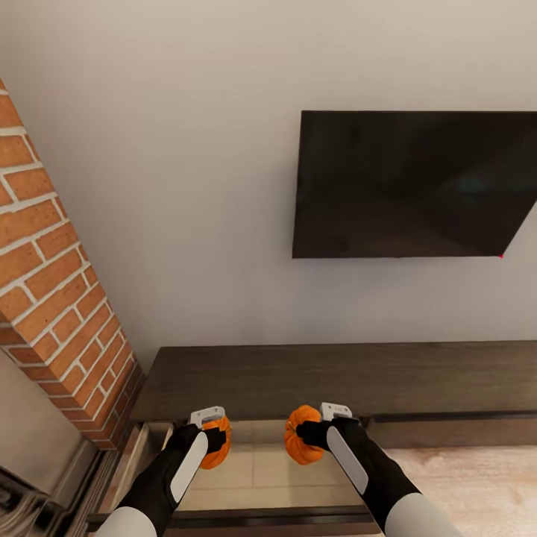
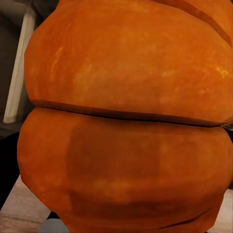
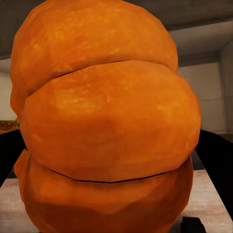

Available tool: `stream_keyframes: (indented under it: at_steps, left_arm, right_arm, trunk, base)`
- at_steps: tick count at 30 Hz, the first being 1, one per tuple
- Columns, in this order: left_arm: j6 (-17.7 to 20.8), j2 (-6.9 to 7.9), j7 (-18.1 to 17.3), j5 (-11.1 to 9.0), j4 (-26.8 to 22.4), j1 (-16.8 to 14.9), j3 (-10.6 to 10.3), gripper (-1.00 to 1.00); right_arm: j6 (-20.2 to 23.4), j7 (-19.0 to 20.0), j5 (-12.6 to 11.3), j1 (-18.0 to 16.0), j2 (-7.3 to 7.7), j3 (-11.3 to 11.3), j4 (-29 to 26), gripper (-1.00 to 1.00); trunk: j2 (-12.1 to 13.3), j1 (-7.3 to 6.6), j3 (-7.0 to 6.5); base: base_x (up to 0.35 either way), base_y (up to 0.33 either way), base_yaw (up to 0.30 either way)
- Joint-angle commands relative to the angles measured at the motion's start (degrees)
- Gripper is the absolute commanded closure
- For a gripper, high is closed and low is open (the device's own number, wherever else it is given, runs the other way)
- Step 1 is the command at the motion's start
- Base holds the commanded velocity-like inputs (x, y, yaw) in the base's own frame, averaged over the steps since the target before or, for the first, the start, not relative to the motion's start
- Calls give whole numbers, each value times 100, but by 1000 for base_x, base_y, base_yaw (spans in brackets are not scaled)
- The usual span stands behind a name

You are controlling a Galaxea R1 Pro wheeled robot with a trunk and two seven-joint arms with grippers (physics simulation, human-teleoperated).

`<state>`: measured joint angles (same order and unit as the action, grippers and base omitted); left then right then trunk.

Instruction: Place each of the two pumpkins and all three candles from the living room inside a cabinet in the living room (use any cabinet), then make sure every cabinet is closed, and position the cauldron so it is next to a table in the living room.

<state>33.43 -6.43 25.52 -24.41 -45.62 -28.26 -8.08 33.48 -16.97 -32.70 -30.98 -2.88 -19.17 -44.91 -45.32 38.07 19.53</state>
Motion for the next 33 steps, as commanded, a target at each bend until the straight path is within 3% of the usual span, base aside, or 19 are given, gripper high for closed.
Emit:
stream_keyframes:
  at_steps: [1,12,33]
  left_arm:
    - [13,3,59,-56,-8,-4,-18,100]
    - [13,27,-279,-54,-8,-4,-18,100]
    - [12,33,-311,-55,1,-4,-18,100]
  right_arm:
    - [9,-61,-62,-5,4,-17,-5,100]
    - [9,-69,-59,-5,-2,-17,178,100]
    - [-236,-1,-58,-5,6,-17,158,100]
  trunk:
    - [-6,1,8]
    - [-6,1,8]
    - [-6,1,-9]
  base:
    - [84,36,0]
    - [67,41,0]
    - [0,0,37]
